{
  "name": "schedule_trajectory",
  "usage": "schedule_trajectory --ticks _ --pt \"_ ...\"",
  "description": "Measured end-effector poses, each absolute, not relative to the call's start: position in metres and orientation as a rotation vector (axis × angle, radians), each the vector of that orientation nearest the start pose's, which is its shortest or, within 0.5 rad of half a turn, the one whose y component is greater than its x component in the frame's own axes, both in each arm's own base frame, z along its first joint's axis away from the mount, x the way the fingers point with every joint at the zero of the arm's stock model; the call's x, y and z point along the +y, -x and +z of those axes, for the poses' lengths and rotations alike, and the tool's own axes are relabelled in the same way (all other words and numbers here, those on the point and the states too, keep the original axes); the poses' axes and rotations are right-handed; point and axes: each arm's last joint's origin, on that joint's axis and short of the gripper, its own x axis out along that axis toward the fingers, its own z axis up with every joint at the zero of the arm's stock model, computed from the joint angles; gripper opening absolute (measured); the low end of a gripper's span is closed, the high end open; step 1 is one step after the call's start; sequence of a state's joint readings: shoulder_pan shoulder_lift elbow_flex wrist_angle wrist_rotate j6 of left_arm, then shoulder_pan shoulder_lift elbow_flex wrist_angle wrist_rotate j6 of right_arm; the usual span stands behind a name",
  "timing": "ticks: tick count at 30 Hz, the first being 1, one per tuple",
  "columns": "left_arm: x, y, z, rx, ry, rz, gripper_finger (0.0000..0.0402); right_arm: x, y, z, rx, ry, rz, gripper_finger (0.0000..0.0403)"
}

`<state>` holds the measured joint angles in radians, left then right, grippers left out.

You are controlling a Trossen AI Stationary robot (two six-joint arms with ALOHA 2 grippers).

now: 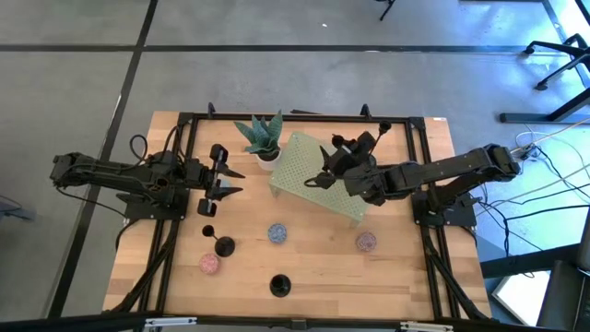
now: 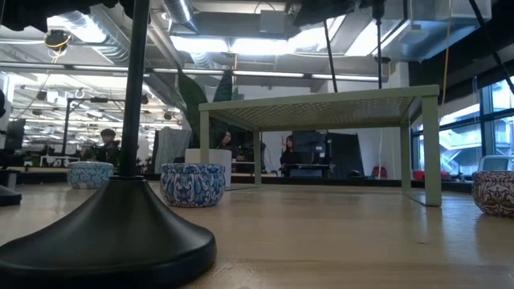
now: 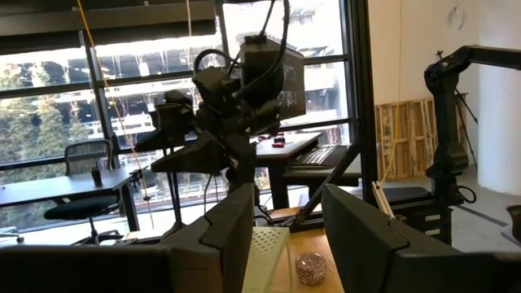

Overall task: Stock candles and holders on shelf
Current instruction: Align the black candle holder with the other black candle holder on the shelf

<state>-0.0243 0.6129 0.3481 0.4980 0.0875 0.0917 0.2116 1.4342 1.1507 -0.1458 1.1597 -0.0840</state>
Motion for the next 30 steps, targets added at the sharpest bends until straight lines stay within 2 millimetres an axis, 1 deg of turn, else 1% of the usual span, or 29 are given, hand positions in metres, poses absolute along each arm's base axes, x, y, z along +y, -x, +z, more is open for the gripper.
schedule_trajectory --ticks 6,18,24,30 --pt "-0.006 -0.15 0.271 -0.238 -0.099 -0.101 0.0143 0.047 -0.305 0.328 0.387 0.461 -1.007 0.0227" --pt "-0.006 -0.15 0.271 -0.238 -0.099 -0.101 0.0143 0.058 -0.307 0.352 0.308 0.525 -1.007 0.0227" --pt "-0.006 -0.15 0.272 -0.245 -0.099 -0.1 0.0143 0.064 -0.304 0.354 0.332 0.557 -1.038 0.0227" --pt "-0.006 -0.15 0.272 -0.245 -0.099 -0.1 0.0143 0.069 -0.303 0.355 0.351 0.598 -1.027 0.0227"
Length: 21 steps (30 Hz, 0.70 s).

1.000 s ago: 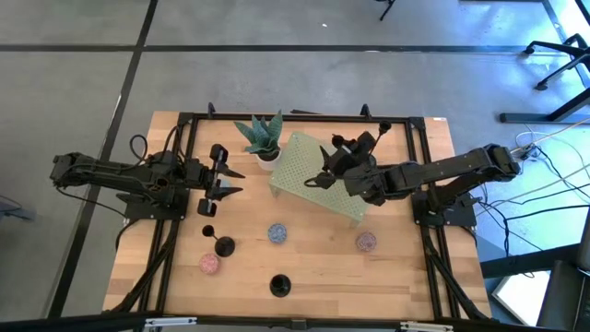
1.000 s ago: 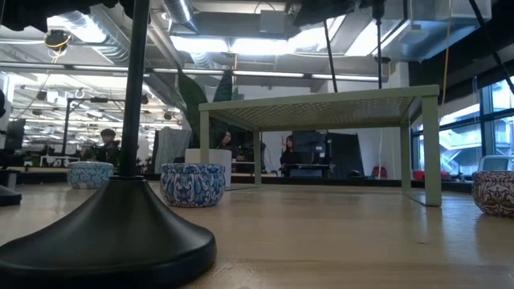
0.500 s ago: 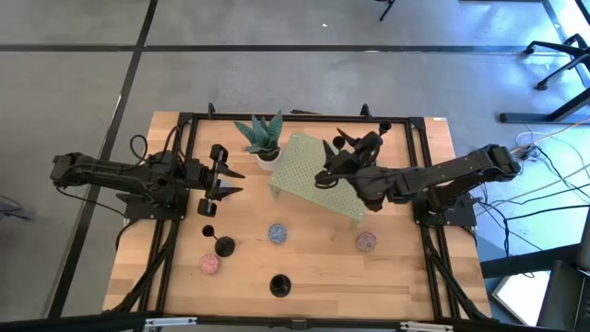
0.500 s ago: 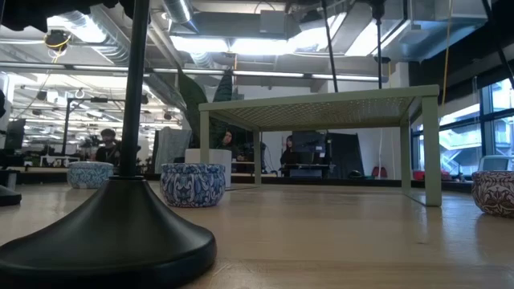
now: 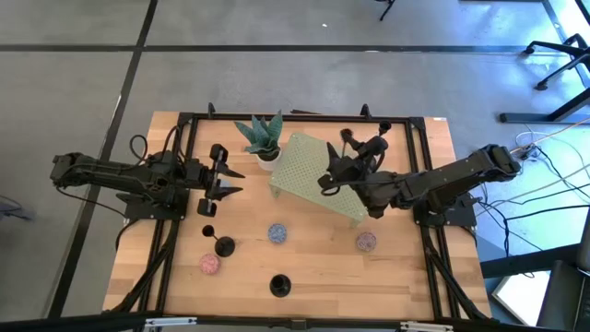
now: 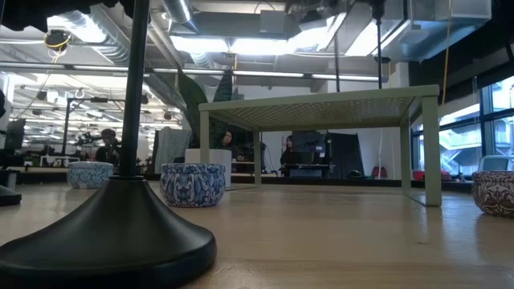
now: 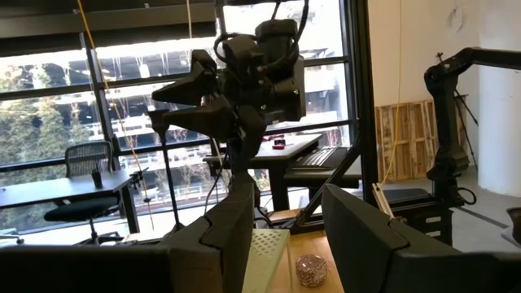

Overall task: Stock candles and holders on shelf
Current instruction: Align the black candle holder with the other black candle holder on the shelf

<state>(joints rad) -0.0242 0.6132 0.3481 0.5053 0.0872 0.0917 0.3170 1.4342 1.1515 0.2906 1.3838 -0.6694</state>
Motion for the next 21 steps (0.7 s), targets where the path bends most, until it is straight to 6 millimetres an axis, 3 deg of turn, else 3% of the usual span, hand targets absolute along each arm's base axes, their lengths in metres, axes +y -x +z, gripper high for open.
schedule_trajectory --ticks 9,16,21 --pt "-0.006 -0.15 0.272 -0.245 -0.098 -0.1 0.0143 0.076 -0.298 0.362 0.392 0.634 -1.09 0.0227" --pt "-0.01 -0.161 0.271 -0.267 -0.096 -0.115 0.0143 0.12 -0.274 0.371 0.365 0.622 -1.017 0.0227" --pt "-0.013 -0.184 0.277 -0.234 -0.11 -0.124 0.0143 0.146 -0.258 0.374 0.282 0.542 -0.929 0.0227"
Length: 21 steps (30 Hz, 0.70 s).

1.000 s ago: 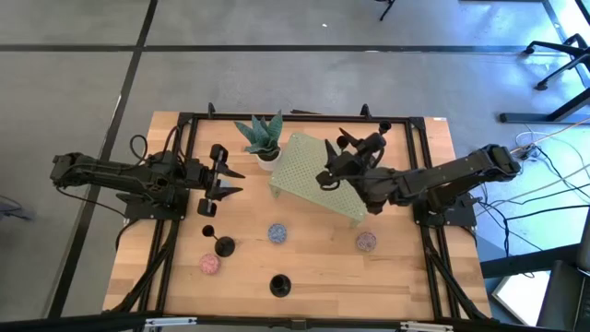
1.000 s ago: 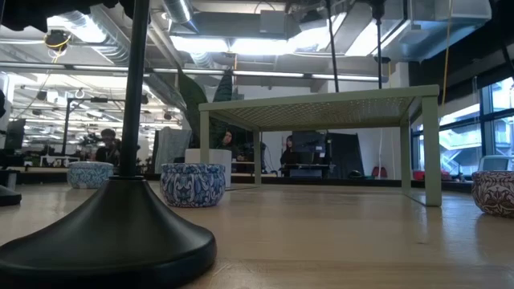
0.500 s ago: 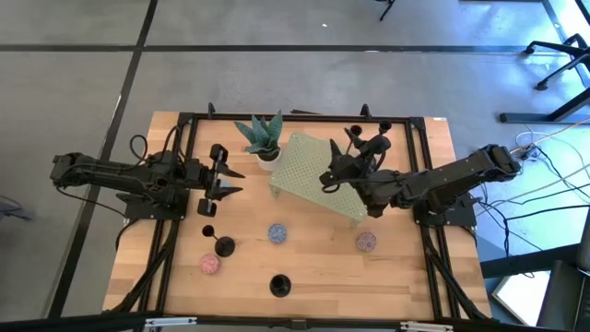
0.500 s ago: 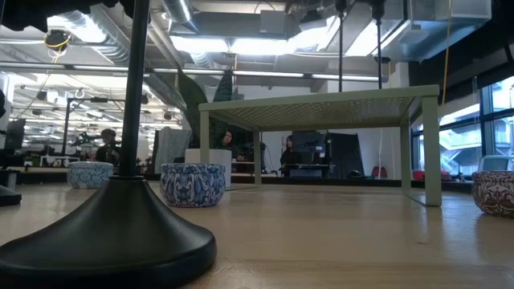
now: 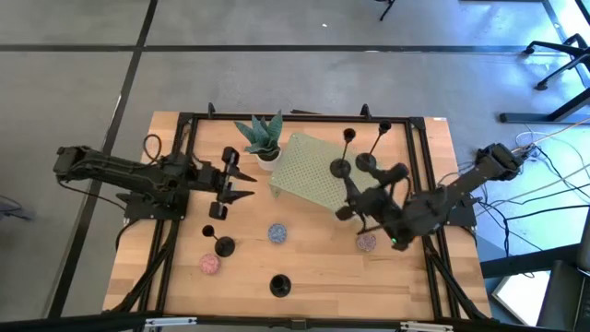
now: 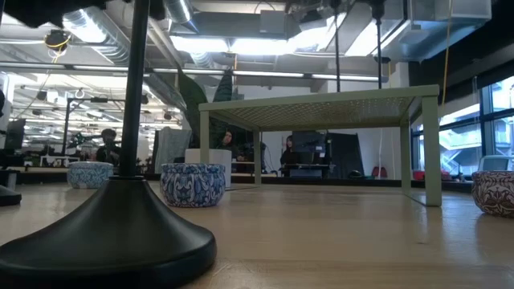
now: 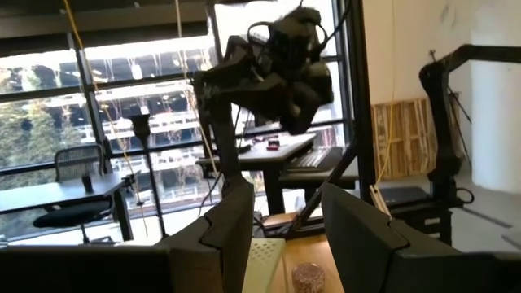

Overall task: Stock candles and holders on shelf
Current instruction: Align the black candle holder with the other black candle holder on the shelf

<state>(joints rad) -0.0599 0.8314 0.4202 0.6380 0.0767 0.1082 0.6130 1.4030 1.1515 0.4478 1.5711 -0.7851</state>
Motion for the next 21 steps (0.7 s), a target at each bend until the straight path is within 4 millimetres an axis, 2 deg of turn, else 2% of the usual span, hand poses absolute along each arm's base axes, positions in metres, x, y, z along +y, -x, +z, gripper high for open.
schedule_trajectory --ticks 7,11,17,19,21 --pt "-0.018 -0.221 0.283 -0.159 -0.103 -0.077 0.0143 0.168 -0.245 0.369 0.227 0.488 -0.851 0.0227" --pt "-0.017 -0.225 0.292 -0.178 -0.108 -0.031 0.0143 0.17 -0.246 0.367 0.172 0.422 -0.789 0.0227" --pt "-0.016 -0.225 0.294 -0.179 -0.106 -0.022 0.0143 0.168 -0.262 0.369 0.052 0.534 -0.378 0.0227" --pt "-0.016 -0.226 0.293 -0.172 -0.107 -0.023 0.0143 0.162 -0.267 0.371 0.033 0.526 -0.343 0.0227" --pt "-0.016 -0.226 0.292 -0.166 -0.107 -0.023 0.0143 0.154 -0.269 0.372 0.045 0.472 -0.385 0.0227"
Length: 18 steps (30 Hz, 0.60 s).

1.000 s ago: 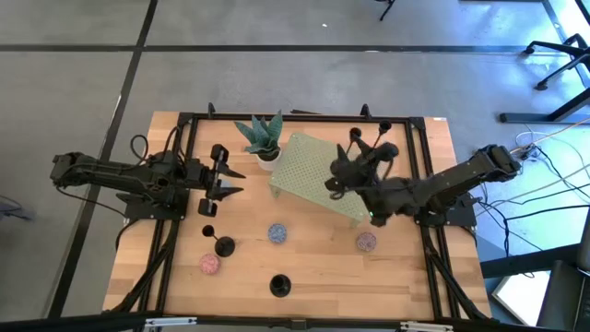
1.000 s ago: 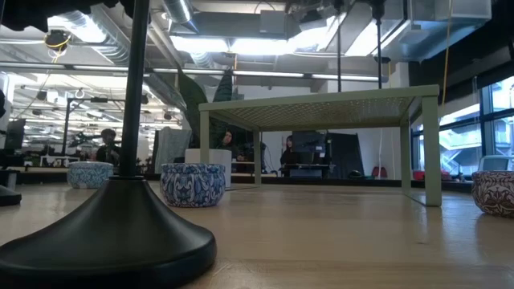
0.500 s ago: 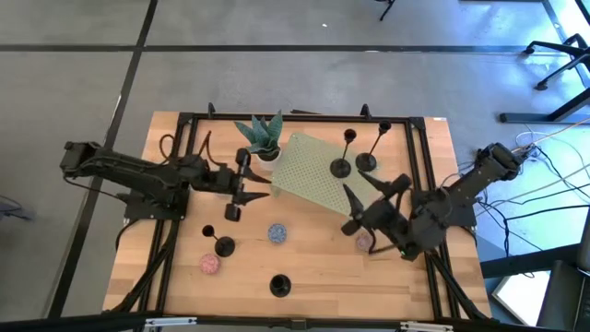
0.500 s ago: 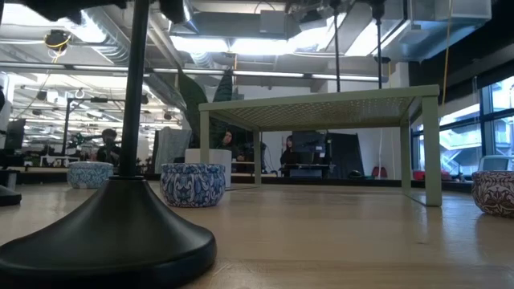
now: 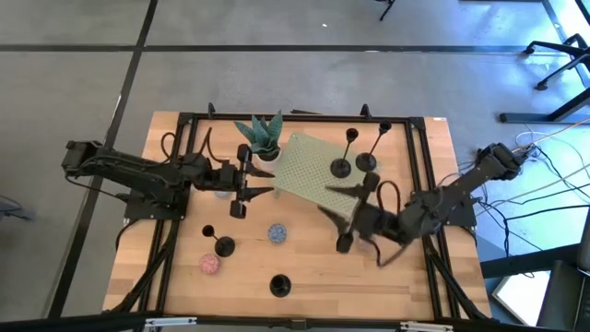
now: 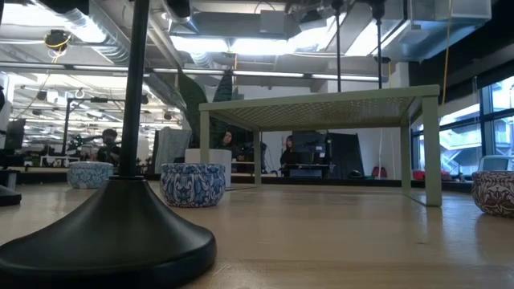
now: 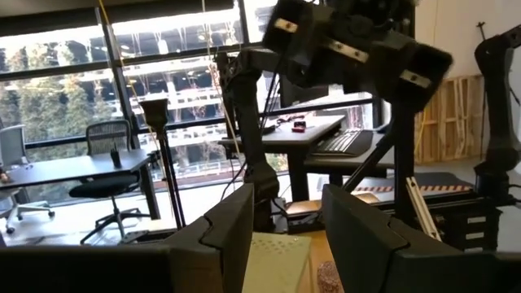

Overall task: Stock candles and holders on shelf
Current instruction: Align the black candle holder with the other black candle holder on the shelf

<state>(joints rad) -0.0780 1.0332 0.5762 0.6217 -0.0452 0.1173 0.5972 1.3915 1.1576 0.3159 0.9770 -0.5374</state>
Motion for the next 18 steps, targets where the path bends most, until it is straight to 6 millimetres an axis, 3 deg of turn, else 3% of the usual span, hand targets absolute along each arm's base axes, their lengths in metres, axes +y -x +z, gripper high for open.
schedule_trajectory --ticks 4,9,11,18 --pt "-0.016 -0.226 0.292 -0.164 -0.108 -0.023 0.0143 0.134 -0.267 0.358 0.186 0.388 -0.433 0.0227" --pt "-0.016 -0.226 0.292 -0.17 -0.129 -0.02 0.0143 0.12 -0.264 0.333 0.405 0.077 -0.195 0.0227" --pt "-0.016 -0.226 0.293 -0.172 -0.168 -0.016 0.0143 0.116 -0.262 0.327 0.453 -0.003 -0.222 0.0227" --pt "-0.014 -0.224 0.295 -0.173 -0.21 0.062 0.0143 0.105 -0.239 0.315 0.568 -0.024 -0.45 0.0227"
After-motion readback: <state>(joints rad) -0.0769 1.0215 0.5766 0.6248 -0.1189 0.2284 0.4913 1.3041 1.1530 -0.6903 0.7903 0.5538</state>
